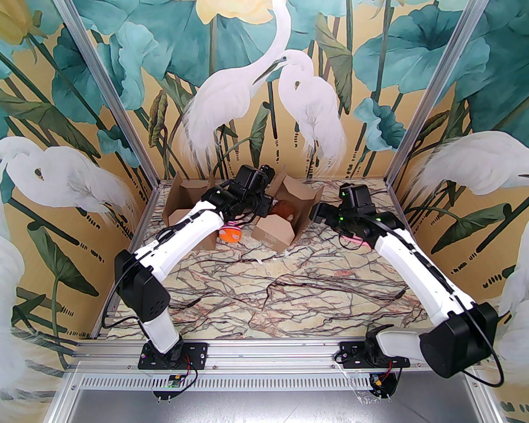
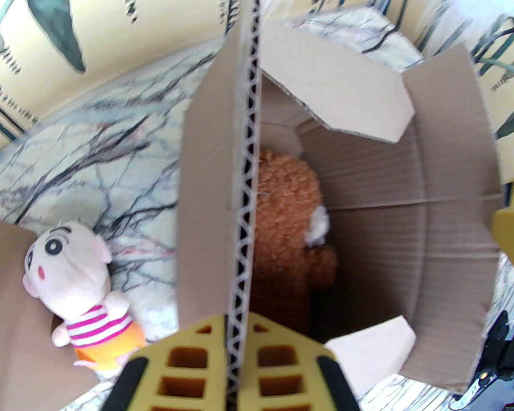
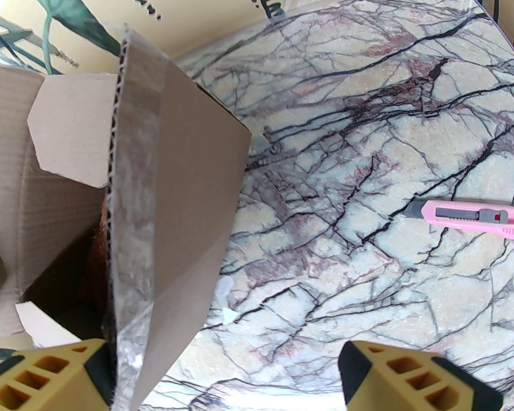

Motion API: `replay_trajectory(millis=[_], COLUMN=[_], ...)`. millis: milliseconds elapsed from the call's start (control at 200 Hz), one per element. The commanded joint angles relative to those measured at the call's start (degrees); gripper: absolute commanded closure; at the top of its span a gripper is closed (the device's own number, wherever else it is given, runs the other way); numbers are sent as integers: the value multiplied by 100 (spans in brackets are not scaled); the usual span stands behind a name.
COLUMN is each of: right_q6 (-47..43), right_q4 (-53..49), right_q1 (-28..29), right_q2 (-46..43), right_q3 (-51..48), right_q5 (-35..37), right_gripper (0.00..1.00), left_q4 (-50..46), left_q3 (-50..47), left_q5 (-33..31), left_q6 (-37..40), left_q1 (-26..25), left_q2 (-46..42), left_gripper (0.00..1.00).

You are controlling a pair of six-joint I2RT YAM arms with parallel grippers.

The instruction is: Unpack the express box

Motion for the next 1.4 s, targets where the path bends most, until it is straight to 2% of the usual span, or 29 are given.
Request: replay_trajectory(millis=[0, 105, 130, 235, 355, 410, 475, 490, 535, 660, 780, 865, 1020, 1155, 1300, 1320, 1390], right_q6=[34, 51, 43, 69, 100, 172, 262, 282, 306, 274, 78, 67, 209, 711, 1000, 1026, 1086], right_q4=[-104, 52, 110, 381, 585, 722, 825, 842, 816, 703, 713, 967, 1410, 2045, 2610, 2709, 2762], right_q1=[-158, -249, -259, -269, -269, -258, -260, -258, -254, -172, 262, 570, 982, 1088, 1313, 1350, 1409], right_q2=[28, -23, -56, -174, -240, -406, -692, -756, -924, -1259, -1335, -1145, -326, 77, 263, 246, 264], right_q3=[-320, -487, -526, -682, -720, -758, -779, -772, -726, -416, 101, 436, 1032, 823, 656, 617, 582], right_q5=[132, 155, 151, 89, -289, -375, -319, -295, -195, 67, 581, 547, 19, -265, -285, -234, -19], right_gripper=[11, 17, 24, 37, 56, 58, 57, 56, 42, 32, 19, 0, 1, 0, 17, 22, 26], left_q4=[770, 1144, 1246, 1824, 2041, 2122, 2236, 2259, 2343, 2530, 2686, 2702, 2780, 3027, 3136, 3137, 3190], left_q3=[-152, -501, -619, -1099, -1319, -1409, -1521, -1538, -1585, -1583, -1555, -1499, -1507, -1676, -1735, -1729, -1761], left_q5=[-78, -34, -18, 3, -42, -174, -376, -438, -669, -1324, -1631, -1818, -2058, -2187, -2259, -2261, -2265], left_q6=[-160, -200, -198, -123, -32, 17, 39, 47, 97, 322, 404, 430, 448, 485, 567, 567, 550], left_q1=[113, 123, 130, 124, 106, 54, -22, -52, -134, -428, -601, -686, -800, -863, -915, -915, -924], left_q2=[-424, -633, -695, -939, -980, -984, -992, -1000, -1000, -921, -815, -729, -692, -801, -800, -796, -806], left_gripper=[99, 100, 100, 100, 100, 100, 100, 100, 100, 100, 100, 100, 100, 100, 100, 100, 100])
